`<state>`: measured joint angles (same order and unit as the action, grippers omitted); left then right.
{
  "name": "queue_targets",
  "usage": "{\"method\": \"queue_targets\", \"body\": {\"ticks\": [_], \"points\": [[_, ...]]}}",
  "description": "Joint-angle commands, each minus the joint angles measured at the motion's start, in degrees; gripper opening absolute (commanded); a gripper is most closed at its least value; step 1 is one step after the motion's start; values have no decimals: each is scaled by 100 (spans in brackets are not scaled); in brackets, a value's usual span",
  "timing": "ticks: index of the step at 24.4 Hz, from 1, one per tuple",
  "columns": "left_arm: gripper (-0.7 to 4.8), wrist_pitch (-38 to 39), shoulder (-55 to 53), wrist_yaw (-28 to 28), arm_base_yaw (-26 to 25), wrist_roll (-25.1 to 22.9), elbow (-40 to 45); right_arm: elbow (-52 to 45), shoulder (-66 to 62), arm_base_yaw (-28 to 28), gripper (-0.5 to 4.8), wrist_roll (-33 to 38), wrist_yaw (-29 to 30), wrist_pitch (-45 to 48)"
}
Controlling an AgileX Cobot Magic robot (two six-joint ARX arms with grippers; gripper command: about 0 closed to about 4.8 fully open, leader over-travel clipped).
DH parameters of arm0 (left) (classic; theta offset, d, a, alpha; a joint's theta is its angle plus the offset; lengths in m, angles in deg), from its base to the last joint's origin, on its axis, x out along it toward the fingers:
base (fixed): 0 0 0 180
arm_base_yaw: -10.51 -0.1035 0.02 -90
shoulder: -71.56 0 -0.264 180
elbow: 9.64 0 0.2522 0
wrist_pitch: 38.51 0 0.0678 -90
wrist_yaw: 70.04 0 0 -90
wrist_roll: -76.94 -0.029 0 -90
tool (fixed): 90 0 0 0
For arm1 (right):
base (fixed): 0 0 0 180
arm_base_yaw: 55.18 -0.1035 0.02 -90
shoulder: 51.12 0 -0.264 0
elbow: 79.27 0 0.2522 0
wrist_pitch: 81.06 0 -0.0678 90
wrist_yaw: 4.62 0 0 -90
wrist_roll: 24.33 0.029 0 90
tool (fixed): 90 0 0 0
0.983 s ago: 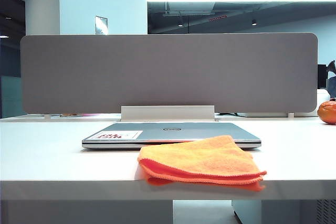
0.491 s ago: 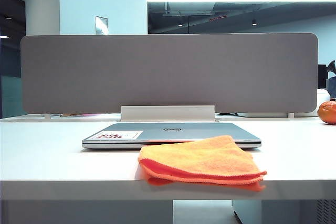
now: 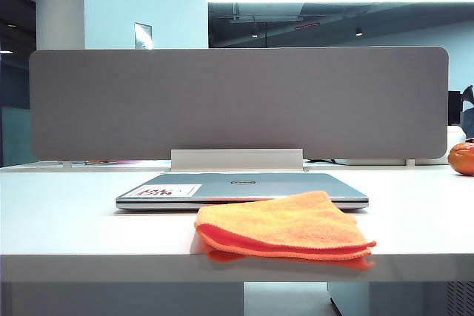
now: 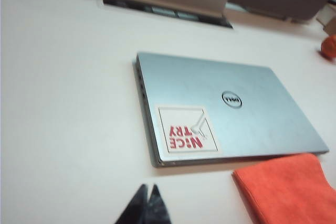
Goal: Pick up the orange rag and put it over the laptop.
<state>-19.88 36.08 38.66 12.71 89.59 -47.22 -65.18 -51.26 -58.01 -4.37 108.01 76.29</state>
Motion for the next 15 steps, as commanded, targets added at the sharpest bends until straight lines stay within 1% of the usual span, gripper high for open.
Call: {"method": "queue_targets", "body": {"ticks": [1,4,9,11,12,15], "points": [[-6,-111,-466,221,-9,186,-245,-22,7,2,-5,11,0,103],[-6,-111,-938,260,68,422,-444,-22,7,2,-5,13,2,103],[-6,-142,-1517,258,374,540,-612,-22,7,2,-5,11,0,103],[-6,-249,-1808,258,623,595,-612,-22,7,2,-5,11,0,103],[-6,-352,-1998,256,826,739,-612,-22,7,2,-5,11,0,103],[-6,-592,-2288,256,1143,776,-612,-22,7,4,-5,11,0,103]]}}
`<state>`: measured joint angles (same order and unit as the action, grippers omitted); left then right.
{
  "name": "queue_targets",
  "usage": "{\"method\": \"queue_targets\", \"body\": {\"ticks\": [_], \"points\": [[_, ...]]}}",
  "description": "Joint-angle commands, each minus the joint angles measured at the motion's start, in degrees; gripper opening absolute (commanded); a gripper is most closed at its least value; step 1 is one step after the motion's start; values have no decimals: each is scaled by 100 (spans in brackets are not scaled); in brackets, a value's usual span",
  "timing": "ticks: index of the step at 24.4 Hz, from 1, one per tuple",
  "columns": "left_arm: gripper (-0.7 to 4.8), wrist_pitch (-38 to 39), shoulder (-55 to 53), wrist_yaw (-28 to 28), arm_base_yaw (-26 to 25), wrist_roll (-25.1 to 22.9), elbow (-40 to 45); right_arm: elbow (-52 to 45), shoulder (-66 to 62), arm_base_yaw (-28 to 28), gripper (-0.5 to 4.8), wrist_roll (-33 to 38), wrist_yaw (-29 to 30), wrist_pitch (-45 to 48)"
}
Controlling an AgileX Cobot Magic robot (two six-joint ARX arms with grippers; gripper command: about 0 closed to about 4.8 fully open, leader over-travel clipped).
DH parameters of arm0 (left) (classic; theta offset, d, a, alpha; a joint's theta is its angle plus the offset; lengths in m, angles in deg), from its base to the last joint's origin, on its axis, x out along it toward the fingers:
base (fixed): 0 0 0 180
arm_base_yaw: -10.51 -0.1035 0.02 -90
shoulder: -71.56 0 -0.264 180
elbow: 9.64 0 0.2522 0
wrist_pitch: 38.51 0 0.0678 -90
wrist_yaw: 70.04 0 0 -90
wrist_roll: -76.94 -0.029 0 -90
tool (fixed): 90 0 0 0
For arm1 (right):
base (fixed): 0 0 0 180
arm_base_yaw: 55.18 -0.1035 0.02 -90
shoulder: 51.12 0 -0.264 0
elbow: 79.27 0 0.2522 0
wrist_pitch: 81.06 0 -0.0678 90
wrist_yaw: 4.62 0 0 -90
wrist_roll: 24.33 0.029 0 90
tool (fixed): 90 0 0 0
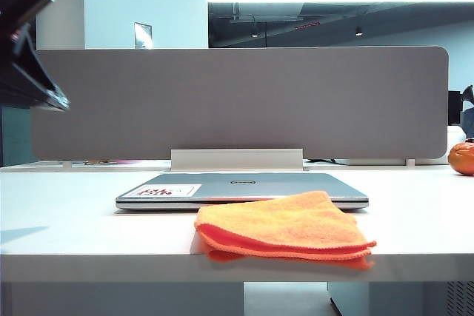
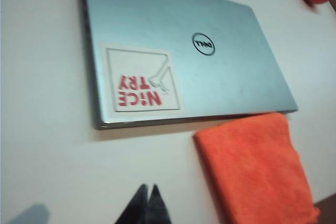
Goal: Pick up the orange rag and put it over the laptop.
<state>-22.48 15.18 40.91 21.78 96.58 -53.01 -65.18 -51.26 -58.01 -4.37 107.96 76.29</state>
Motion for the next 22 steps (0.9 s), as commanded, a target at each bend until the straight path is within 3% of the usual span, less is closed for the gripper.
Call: {"method": "queue_targets", "body": {"ticks": [1,10,22], "points": [[-6,-400,-289,28,341,77,-33,-22,7,2,-5,11,4,103],[-6,-1137,-1351,28,1174,525,-59,-22,7,2,-5,-7,2,103],[-6,-953,-2297,11,1781,680,-811,-22,7,2,-5,-9,0,103]]}}
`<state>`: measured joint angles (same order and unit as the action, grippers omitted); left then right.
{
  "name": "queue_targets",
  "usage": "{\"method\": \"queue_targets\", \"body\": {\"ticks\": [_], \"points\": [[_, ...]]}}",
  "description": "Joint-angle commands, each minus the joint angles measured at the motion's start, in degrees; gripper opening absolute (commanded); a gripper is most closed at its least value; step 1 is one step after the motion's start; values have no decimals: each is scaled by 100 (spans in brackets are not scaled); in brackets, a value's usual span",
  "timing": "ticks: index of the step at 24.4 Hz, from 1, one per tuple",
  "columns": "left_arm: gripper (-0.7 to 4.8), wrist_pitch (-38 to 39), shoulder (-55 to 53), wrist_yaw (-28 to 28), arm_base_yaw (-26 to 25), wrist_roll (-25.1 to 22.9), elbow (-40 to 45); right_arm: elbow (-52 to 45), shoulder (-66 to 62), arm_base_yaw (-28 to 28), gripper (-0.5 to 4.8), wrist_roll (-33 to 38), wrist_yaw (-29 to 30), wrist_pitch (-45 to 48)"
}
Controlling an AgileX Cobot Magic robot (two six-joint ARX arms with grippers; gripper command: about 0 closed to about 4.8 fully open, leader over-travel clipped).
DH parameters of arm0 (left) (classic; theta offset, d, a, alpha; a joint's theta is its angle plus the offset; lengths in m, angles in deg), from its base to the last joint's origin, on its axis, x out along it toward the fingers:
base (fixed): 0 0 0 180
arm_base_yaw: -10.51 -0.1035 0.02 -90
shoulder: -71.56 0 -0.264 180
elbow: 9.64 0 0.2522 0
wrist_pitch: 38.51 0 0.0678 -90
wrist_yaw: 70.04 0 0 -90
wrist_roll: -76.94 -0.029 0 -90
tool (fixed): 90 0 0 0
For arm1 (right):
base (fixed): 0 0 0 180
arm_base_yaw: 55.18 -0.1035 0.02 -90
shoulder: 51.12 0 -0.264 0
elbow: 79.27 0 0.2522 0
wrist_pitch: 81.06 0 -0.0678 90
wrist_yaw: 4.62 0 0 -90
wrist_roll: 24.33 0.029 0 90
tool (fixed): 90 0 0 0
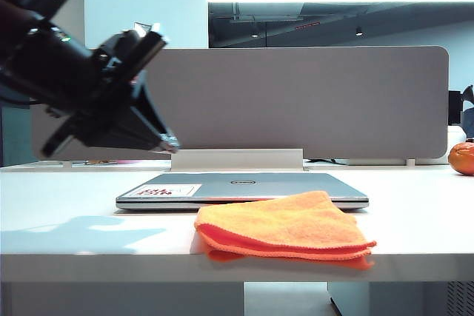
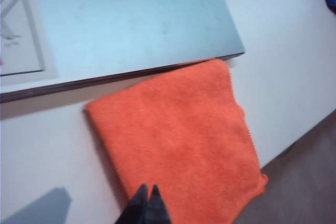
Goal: Pick up the orange rag and put it over the laptop.
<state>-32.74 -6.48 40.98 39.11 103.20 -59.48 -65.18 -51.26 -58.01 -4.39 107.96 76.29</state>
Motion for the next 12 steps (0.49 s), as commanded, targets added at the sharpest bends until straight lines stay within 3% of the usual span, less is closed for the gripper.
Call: {"method": "queue_targets", "body": {"ticks": [1,7,9,10,12], "points": [[-6,155,-291,2,57,42,-289,-22,7,2,-5,-4,4,103],[10,428,-566,76,57,197,-439,-22,7,2,-5,-4,2,103],[89,511,-614,120,57,210,-439,-22,7,2,-5,-4,2,103],[166,605,-658,107,57,210,-439,-22,7,2,-5,-4,2,103],[188,649,-715,114,57,212,-439,-22,7,4,-5,-4,0,103]]}}
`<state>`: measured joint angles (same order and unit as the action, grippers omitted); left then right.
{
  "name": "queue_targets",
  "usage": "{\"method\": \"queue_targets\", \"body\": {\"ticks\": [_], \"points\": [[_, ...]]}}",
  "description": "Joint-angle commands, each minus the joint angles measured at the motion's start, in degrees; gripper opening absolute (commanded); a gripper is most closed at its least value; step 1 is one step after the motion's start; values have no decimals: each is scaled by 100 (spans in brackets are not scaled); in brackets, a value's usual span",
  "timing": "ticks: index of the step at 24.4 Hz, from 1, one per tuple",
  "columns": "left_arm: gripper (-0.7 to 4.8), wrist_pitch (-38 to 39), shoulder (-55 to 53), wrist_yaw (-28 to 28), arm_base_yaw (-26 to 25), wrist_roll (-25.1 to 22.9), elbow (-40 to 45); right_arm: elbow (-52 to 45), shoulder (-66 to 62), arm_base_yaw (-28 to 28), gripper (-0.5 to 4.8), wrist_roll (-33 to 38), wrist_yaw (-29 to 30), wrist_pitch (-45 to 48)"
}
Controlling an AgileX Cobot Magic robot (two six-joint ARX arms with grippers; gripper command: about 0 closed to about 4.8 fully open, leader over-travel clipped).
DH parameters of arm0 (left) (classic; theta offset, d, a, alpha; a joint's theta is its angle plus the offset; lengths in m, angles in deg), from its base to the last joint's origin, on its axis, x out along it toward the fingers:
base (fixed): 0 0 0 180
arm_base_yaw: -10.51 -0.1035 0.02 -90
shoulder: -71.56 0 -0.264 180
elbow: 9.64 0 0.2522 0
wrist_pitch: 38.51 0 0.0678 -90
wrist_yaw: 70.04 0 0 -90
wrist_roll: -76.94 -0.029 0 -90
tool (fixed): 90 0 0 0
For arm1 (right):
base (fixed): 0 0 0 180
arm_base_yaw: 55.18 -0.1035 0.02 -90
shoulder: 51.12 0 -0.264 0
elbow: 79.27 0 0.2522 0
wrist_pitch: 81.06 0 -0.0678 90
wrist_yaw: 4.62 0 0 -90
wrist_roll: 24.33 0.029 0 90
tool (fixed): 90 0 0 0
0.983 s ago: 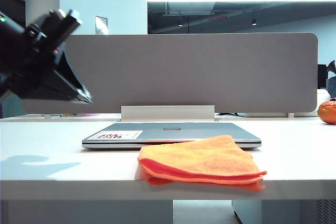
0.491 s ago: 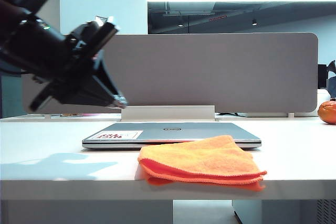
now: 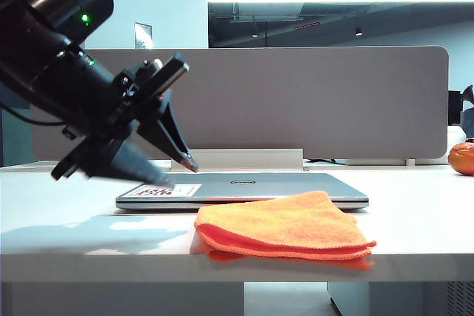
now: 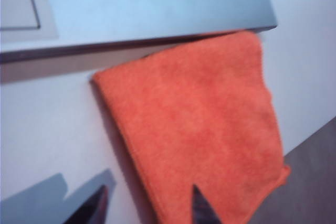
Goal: Pick up the orange rag and put it over the laptop.
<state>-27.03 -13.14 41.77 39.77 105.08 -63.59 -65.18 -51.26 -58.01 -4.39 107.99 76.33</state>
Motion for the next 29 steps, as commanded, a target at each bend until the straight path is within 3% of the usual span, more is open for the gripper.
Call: {"method": "queue_targets", "body": {"ticks": [1,17,29], "points": [[188,70,-63,33,-9,22,-28,-22,7,4,-5,-4,0,98],[188,-570,-656,4,433,151,-48,-22,7,2,-5,-4,4,98],[187,-732,-793,-173,466,146,-46,-22,7,2,-5,-4,4,98]]}}
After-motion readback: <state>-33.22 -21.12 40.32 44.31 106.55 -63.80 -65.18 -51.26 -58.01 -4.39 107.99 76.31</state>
